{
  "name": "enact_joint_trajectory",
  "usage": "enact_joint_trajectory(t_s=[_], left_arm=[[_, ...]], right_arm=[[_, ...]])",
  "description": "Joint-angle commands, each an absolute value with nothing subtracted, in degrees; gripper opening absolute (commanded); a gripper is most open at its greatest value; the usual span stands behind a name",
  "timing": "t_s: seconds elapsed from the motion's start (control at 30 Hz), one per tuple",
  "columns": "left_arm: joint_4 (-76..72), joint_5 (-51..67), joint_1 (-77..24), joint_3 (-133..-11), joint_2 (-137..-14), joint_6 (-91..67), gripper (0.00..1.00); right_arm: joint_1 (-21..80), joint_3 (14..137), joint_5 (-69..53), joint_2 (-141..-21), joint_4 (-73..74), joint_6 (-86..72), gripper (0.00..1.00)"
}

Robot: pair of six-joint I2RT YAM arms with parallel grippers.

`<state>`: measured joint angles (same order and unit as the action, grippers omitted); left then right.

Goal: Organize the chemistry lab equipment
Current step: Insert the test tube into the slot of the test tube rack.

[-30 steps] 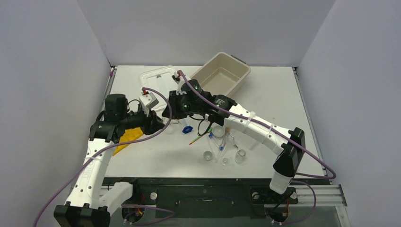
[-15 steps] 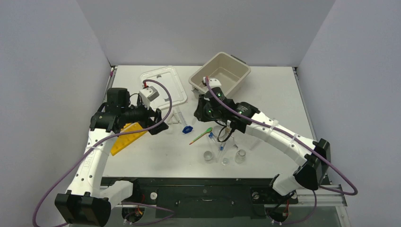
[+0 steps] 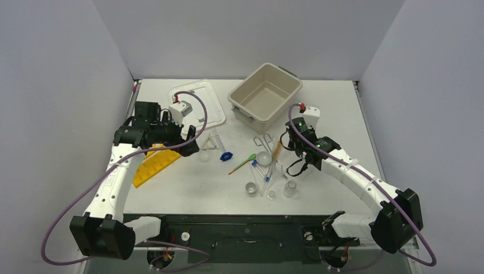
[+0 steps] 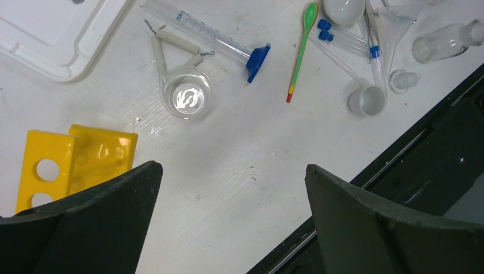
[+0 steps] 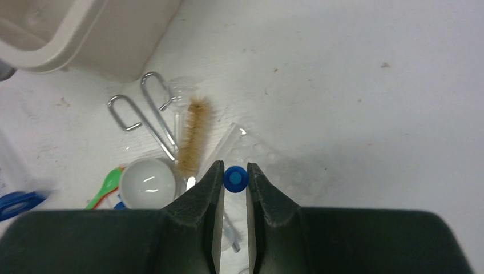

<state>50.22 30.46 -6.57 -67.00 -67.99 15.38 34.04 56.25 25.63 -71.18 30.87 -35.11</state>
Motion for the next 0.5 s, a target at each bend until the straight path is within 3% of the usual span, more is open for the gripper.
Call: enact_joint_trajectory(t_s=[0.0,0.47], left_arm=[[48.63,27.17,-6.42,-70.42,-68.41,13.12,0.97],[46.95,24.48,-6.42,-72.78,-74.03,13.03,0.97]], right_arm=[[30.70,54.37,31.23,-72.44,24.52,-34.82,0.00],[29.97,50.36,30.62,-78.10,16.39,-33.46,0.00]])
